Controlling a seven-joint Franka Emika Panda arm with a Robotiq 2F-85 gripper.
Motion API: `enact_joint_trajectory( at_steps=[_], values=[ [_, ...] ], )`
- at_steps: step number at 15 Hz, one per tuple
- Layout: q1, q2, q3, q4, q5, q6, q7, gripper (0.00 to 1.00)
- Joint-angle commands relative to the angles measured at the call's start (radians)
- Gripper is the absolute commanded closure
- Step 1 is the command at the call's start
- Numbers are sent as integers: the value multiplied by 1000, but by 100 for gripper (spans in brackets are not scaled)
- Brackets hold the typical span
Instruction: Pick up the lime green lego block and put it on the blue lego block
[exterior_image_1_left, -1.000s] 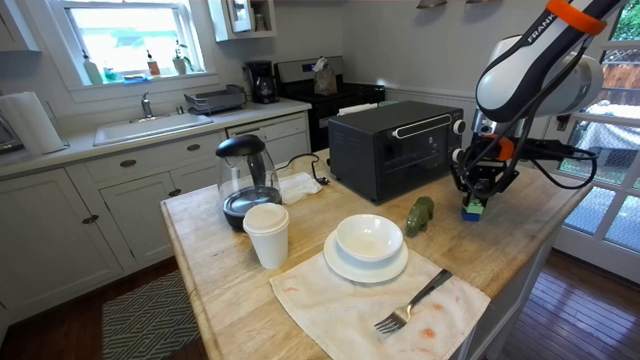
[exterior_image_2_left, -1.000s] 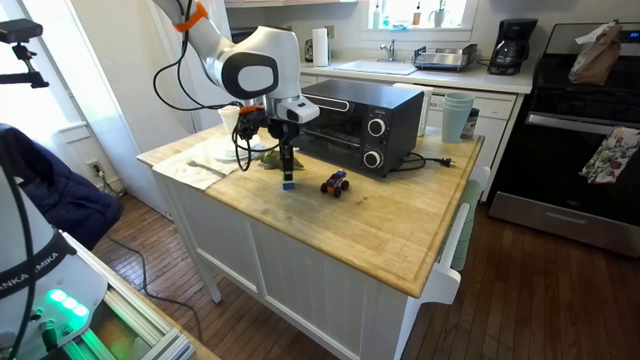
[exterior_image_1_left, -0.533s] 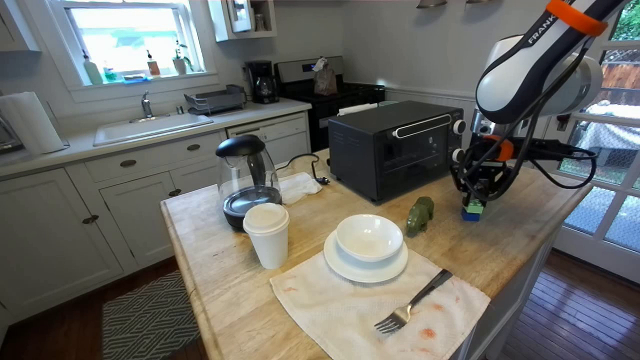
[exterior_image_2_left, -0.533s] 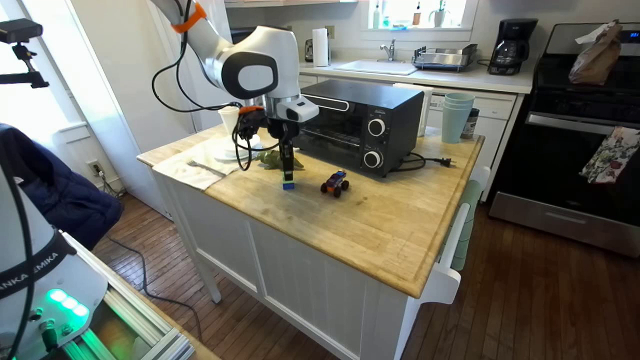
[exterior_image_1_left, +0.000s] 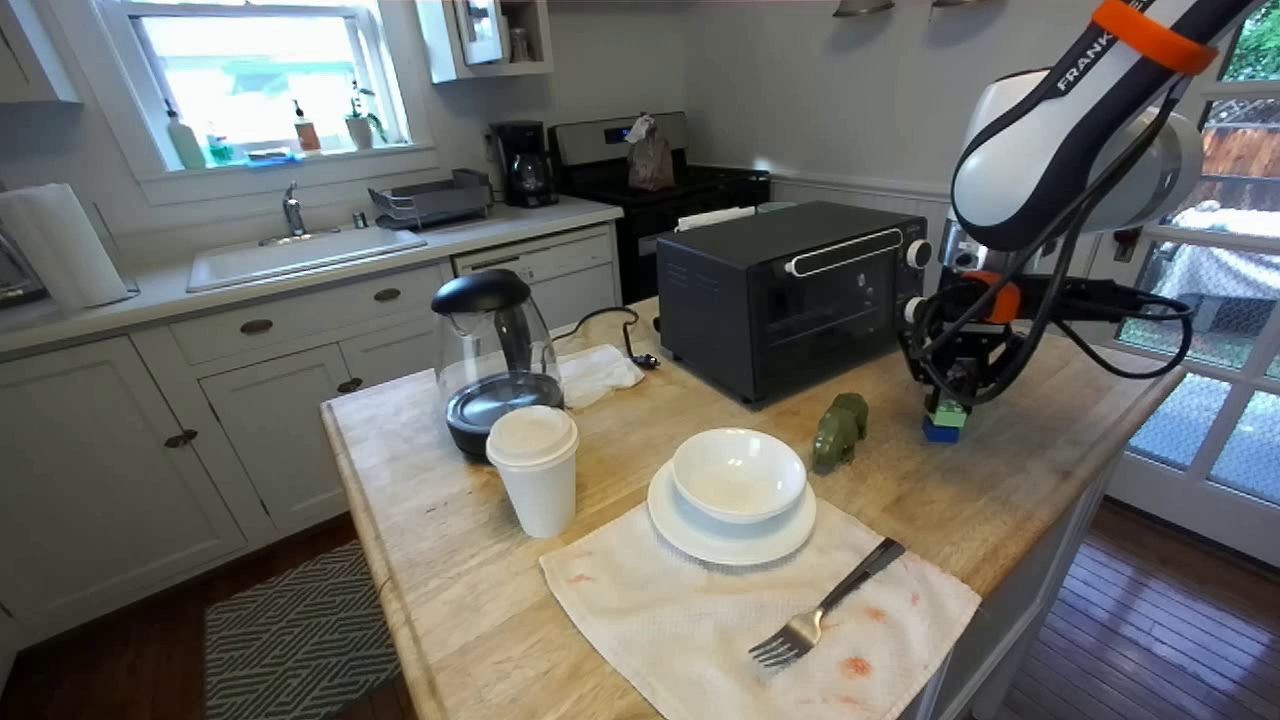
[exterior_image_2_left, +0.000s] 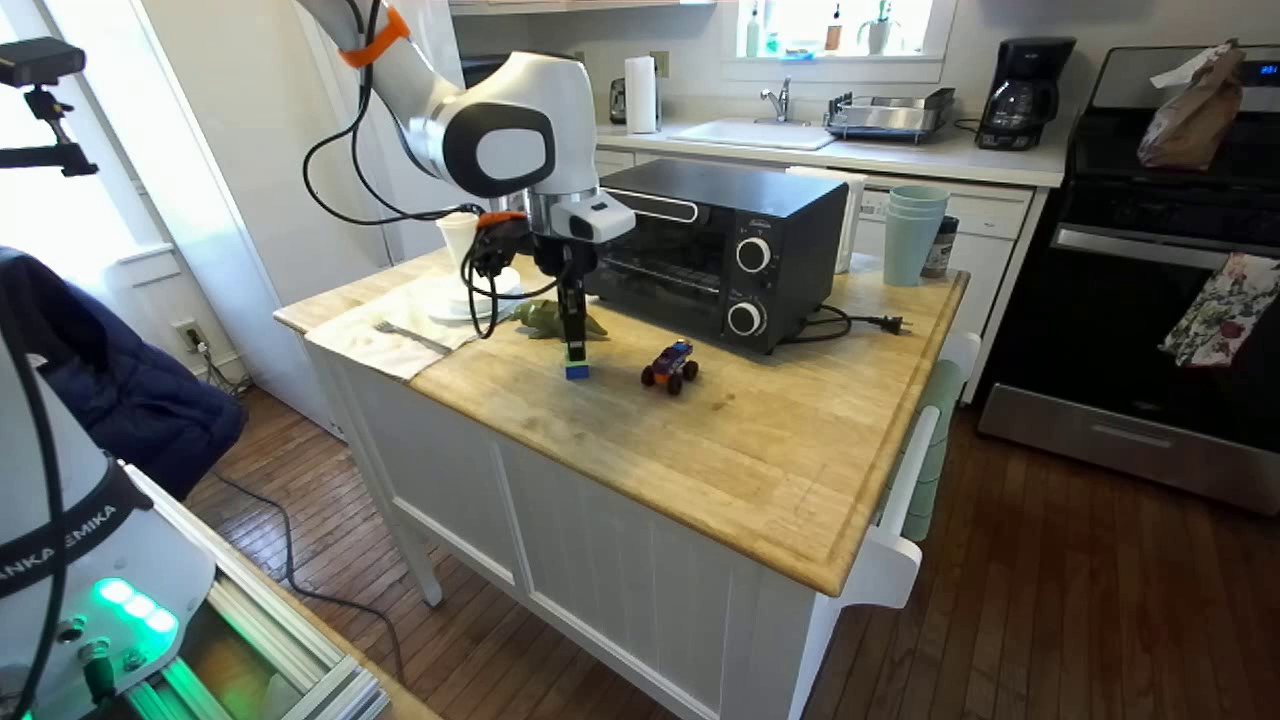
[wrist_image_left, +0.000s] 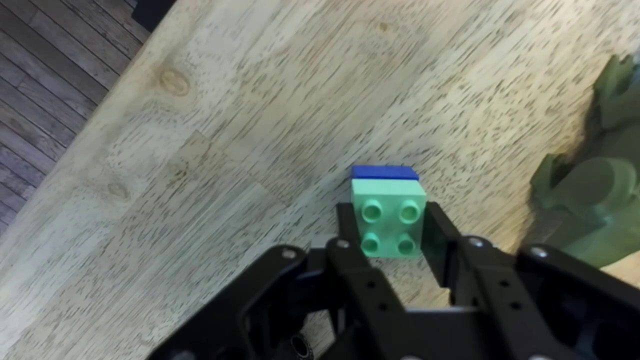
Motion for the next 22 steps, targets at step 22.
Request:
enact_joint_trajectory(
  at_steps=[22],
  values=[
    [-10, 7, 8, -26, 64, 68, -42, 89]
  ],
)
